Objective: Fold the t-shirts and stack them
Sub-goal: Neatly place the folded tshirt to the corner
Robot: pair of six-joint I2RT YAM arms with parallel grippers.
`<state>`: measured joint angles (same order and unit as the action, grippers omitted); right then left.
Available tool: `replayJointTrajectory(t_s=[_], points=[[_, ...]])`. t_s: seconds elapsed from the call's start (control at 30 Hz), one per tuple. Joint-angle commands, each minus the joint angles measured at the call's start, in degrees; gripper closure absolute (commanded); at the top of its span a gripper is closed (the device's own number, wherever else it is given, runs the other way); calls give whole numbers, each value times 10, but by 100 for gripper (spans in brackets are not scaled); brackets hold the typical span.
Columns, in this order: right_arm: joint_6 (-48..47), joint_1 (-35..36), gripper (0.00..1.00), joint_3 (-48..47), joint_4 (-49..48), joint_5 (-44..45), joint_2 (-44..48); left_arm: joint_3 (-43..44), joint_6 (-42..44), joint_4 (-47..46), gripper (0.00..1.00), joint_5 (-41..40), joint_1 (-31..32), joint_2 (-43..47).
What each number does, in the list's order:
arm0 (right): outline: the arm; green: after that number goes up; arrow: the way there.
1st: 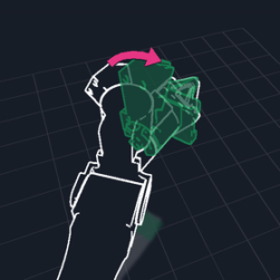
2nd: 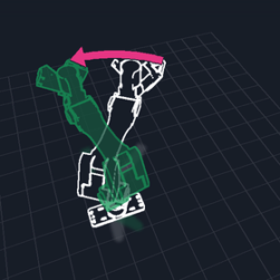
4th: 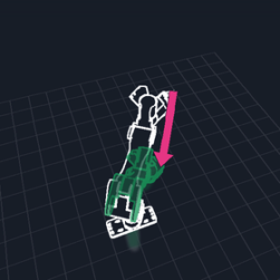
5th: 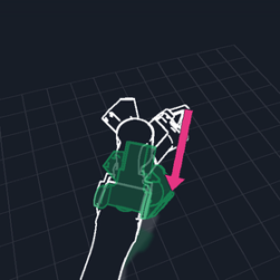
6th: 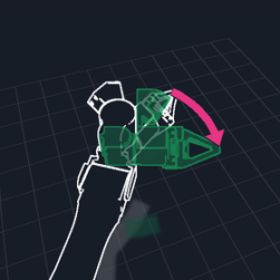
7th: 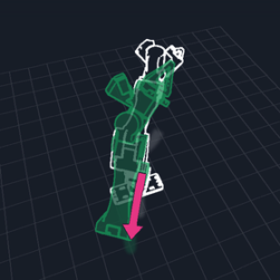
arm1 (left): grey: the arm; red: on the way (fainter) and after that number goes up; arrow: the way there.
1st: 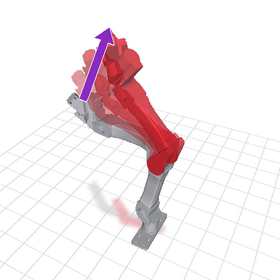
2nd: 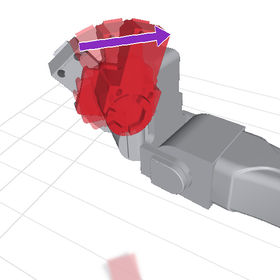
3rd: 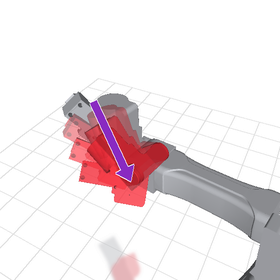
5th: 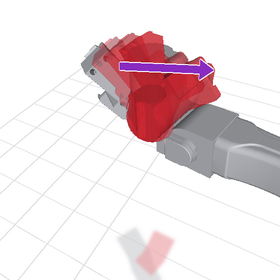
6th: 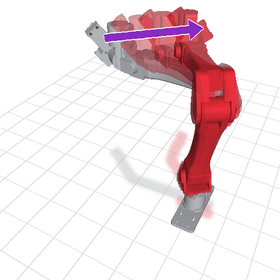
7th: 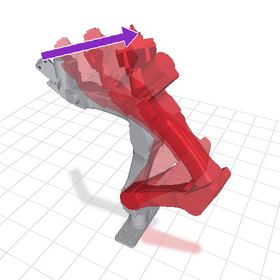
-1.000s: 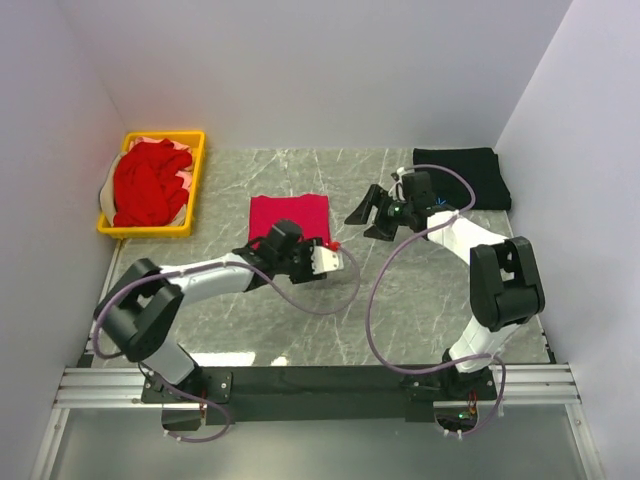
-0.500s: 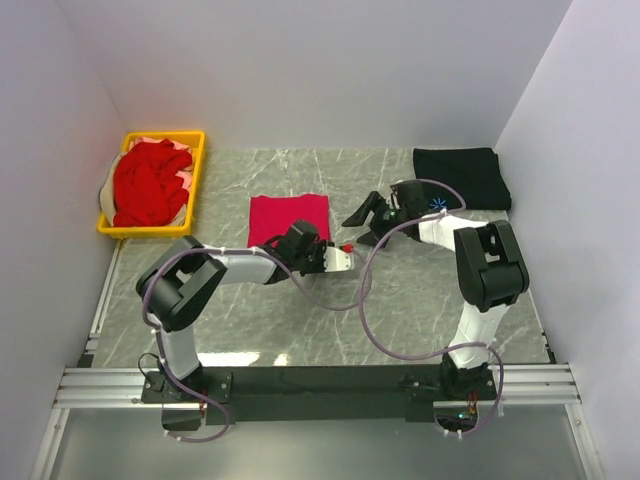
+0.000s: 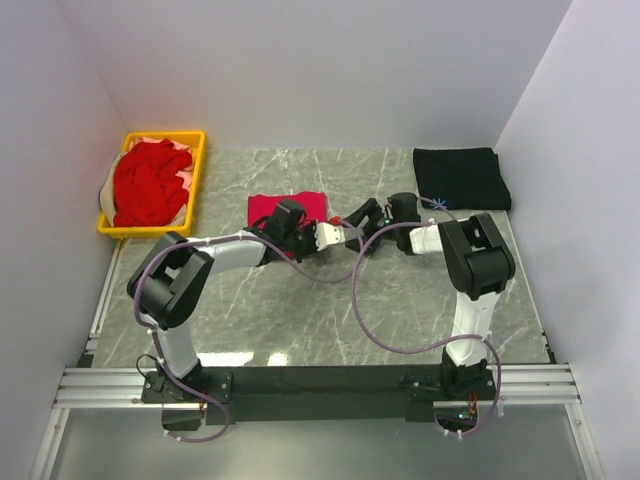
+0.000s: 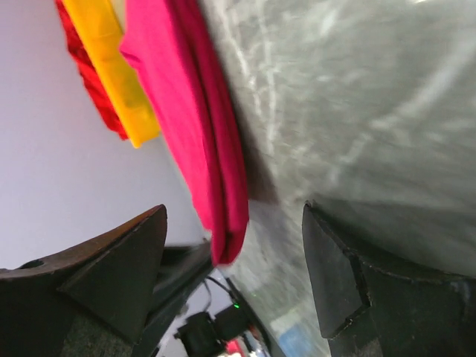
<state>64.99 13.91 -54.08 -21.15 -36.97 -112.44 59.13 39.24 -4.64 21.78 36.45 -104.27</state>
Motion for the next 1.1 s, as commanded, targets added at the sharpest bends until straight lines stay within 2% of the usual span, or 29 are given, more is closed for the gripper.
replayJointTrajectory(t_s=[0.0,0.13,0.37,0.5,0.6,0.7,0.83,0.9,0.93,1.07], points=[[76,26,20,9,-117,15,-15,30,-40,6,99,73,-5,41],[103,46,19,0,-132,43,-22,64,-80,20,99,91,-12,35],[137,67,19,-13,-153,90,-28,85,-93,24,99,106,-16,21],[117,70,20,-51,-121,110,-51,89,-109,10,99,111,-16,17],[110,74,24,-77,-95,135,-71,98,-121,-3,99,103,-16,10],[131,79,32,-95,-114,132,-96,107,-126,-7,99,106,-17,1],[136,89,37,-113,-119,142,-112,120,-135,-12,99,108,-17,-13],[141,91,43,-115,-123,145,-116,123,-138,-15,99,110,-17,-16],[140,92,49,-117,-121,149,-118,122,-139,-17,99,110,-17,-18],[121,91,58,-136,-95,161,-125,119,-146,-18,99,122,-18,-18]])
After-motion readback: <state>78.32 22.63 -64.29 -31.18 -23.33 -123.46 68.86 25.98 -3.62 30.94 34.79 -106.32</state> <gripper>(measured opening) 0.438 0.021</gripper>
